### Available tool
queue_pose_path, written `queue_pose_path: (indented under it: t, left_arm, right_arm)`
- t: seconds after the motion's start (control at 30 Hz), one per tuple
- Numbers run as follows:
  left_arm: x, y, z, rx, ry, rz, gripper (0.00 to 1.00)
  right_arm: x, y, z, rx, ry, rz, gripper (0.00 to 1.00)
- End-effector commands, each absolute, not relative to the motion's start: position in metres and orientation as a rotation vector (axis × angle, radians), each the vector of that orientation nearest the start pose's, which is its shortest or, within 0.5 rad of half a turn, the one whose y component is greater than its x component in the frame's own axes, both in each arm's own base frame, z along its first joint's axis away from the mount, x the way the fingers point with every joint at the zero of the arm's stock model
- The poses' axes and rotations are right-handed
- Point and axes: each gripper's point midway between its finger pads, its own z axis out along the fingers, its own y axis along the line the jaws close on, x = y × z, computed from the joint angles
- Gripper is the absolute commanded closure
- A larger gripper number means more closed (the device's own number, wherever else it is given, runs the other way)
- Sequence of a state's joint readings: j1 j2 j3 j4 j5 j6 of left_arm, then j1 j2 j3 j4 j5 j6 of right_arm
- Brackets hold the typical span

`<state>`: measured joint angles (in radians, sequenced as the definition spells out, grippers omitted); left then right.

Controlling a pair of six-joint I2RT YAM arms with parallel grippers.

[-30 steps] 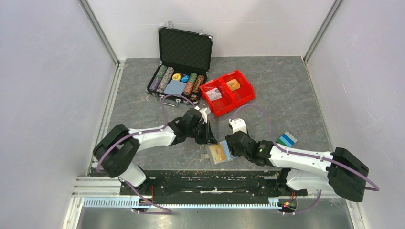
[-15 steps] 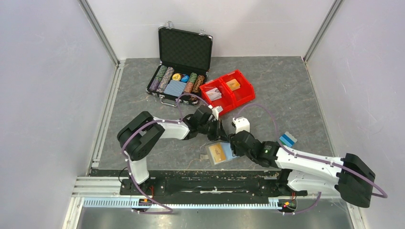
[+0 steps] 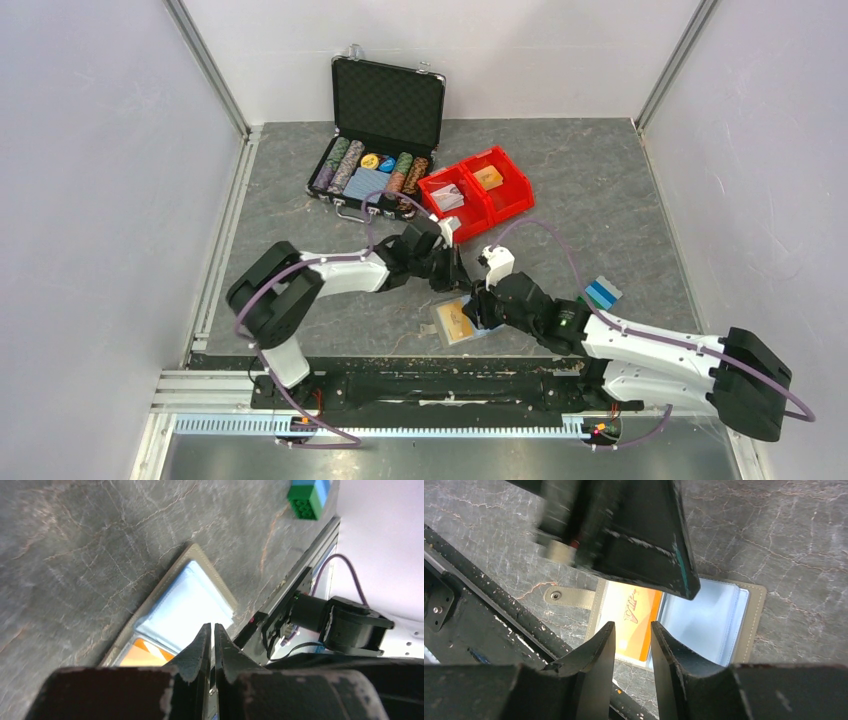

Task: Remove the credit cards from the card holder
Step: Remove the credit card from the card holder.

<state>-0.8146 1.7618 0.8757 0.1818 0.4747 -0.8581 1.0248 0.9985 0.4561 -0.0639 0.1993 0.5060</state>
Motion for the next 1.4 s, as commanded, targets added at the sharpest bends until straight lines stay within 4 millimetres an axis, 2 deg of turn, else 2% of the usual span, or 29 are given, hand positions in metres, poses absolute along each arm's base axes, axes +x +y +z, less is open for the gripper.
queue_pose_path:
  t: [0.0, 0.2, 0.3, 0.47, 0.87, 1.13, 1.37]
  left_arm:
    - [0.217, -0.353, 0.09, 0.216, 2.523, -1.148, 0.89]
    - [0.193, -0.327, 0.081, 0.153, 2.558, -1.131, 0.92]
    - [0.181, -0.324, 0.072, 0.146, 2.576, -1.185, 0.94]
    - [0.171, -0.322, 0.054, 0.151, 2.613, -1.202, 0.97]
    - [0.162, -0.306, 0.007, 0.173, 2.694, -1.1, 0.98]
    - [0.163, -0.3, 0.002, 0.181, 2.703, -1.049, 0.98]
    - [0.16, -0.292, 0.001, 0.182, 2.711, -1.014, 0.98]
  right_arm:
    - [0.173, 0.264, 0.094, -0.487, 2.132, 0.771, 0.65]
    - [0.174, 0.264, 0.081, -0.478, 2.159, 0.924, 0.67]
    - [0.174, 0.266, 0.077, -0.468, 2.167, 0.995, 0.68]
    - [0.174, 0.268, 0.064, -0.449, 2.206, 1.043, 0.7]
    - [0.174, 0.255, 0.027, -0.42, 2.335, 0.959, 0.72]
    - [0.172, 0.246, 0.017, -0.403, 2.382, 0.911, 0.72]
    - [0.167, 0.246, 0.013, -0.377, 2.401, 0.967, 0.72]
